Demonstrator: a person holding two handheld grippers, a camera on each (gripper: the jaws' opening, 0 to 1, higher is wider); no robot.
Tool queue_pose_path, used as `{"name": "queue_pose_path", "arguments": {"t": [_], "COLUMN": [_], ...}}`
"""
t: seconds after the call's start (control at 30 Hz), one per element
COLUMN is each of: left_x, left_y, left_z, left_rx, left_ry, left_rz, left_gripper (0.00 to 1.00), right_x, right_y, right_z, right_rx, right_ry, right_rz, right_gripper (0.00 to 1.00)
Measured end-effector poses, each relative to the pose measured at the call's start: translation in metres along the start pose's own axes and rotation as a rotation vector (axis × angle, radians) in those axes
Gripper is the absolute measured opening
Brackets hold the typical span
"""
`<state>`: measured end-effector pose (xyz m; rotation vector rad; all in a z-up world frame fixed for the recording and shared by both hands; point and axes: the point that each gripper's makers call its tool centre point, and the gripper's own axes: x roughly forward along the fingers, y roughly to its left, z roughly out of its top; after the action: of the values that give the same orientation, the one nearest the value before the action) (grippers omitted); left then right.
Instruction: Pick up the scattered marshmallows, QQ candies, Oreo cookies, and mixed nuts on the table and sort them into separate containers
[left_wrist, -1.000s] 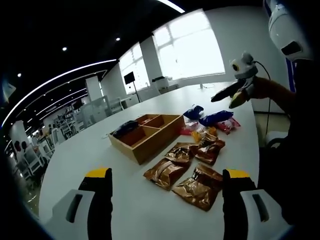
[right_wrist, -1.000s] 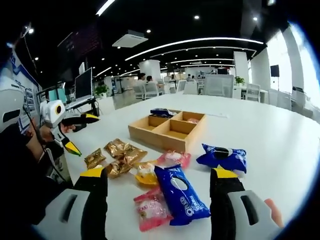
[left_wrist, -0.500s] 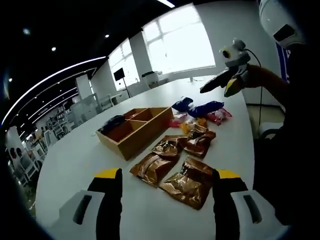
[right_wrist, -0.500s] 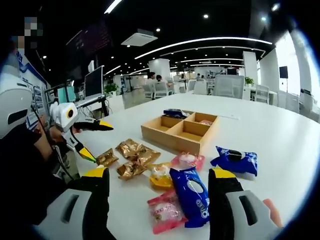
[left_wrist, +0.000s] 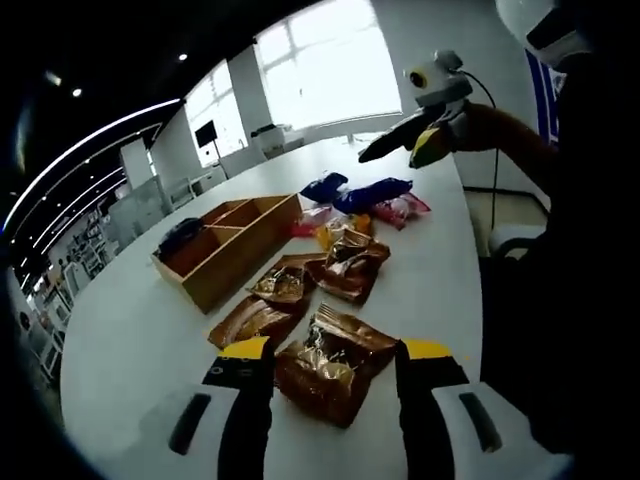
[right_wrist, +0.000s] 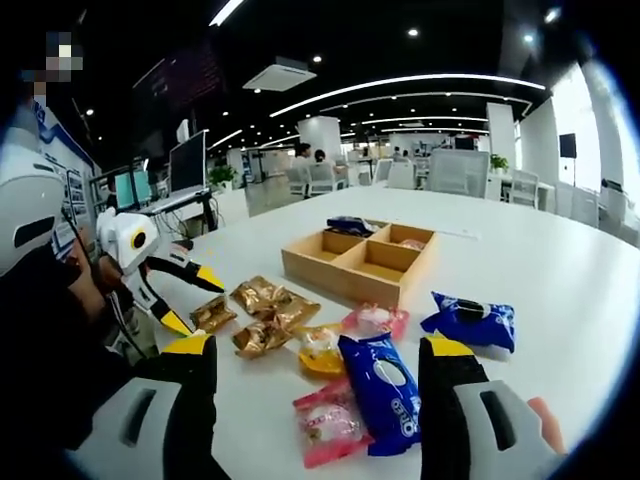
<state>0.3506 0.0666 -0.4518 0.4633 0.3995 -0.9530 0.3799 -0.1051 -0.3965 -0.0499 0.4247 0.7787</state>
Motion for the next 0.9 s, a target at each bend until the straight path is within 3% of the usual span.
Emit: {"name": "queue_pose_path", "arguments": {"t": [0.17, 0.3, 0.43, 0.57, 0.7, 0.9], "left_x": [0.000, 0.002, 0.007, 0.013, 0.015, 0.014], "left_y": [-0.005, -0.004, -0.001, 0.005, 0.004, 0.002], "left_z": [0.000, -0.002, -0.006, -0.008, -0.007, -0.005], "left_rx": [0.042, -0.019, -0.158, -0.168, -0.154, -0.070], "left_ry": [0.008, 0.000, -0.006, -0.023, -0.028, -0.030], "left_rz": [-0.020, -0.039, -0.055, -0.047, -0.034, -0.014], "left_gripper": [0.49, 0.48, 0.47, 0.43, 0.37, 0.27], "right_x": [0.001, 0.002, 0.001, 0.000, -0.002, 0.000], "right_y": [-0.001, -0.001, -0.001, -0.002, -0.004, -0.004], "right_z": [0.000, -0.001, -0.001, -0.001, -0.001, -0.003], "right_rx": [0.002, 0.002, 0.002, 0.002, 0.004, 0.000], "right_ry": [0.001, 0.006, 0.006, 0.002, 0.003, 0.009], "right_rz": [-0.002, 0.000, -0.002, -0.005, -0.012, -0.014], "right_gripper": [0.78, 0.78, 0.78, 0.78, 0.78, 0.77]}}
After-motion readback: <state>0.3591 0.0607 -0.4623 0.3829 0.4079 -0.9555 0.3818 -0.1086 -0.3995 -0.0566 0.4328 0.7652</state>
